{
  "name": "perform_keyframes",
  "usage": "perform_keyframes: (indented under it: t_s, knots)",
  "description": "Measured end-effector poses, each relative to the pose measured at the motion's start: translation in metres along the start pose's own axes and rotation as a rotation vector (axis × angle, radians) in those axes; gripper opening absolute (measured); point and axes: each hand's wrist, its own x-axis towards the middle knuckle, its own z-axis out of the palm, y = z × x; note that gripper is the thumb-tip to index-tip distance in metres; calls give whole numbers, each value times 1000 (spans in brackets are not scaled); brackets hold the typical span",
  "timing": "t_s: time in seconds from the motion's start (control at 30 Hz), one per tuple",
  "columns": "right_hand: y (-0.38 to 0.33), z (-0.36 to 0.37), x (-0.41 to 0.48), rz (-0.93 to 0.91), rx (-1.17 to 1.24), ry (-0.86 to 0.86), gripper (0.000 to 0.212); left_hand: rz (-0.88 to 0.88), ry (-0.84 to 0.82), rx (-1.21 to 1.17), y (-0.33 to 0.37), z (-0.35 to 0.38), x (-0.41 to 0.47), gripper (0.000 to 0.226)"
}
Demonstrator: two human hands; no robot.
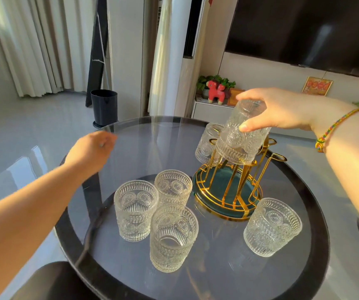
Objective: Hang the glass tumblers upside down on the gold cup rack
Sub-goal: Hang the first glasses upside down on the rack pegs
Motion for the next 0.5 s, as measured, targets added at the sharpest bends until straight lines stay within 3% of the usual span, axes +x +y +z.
perform_keyframes:
  t_s: [0.17,0.33,0.5]
  knots:
    - [14,3,-8,-3,-7,6,76,258,-256,-21,95,29,39,27]
    - [21,10,-11,6,39,13,77,391,-543,26,152,83,51,50]
    - [24,13,-9,4,69,22,75,440,-638,154,166,109,68,61]
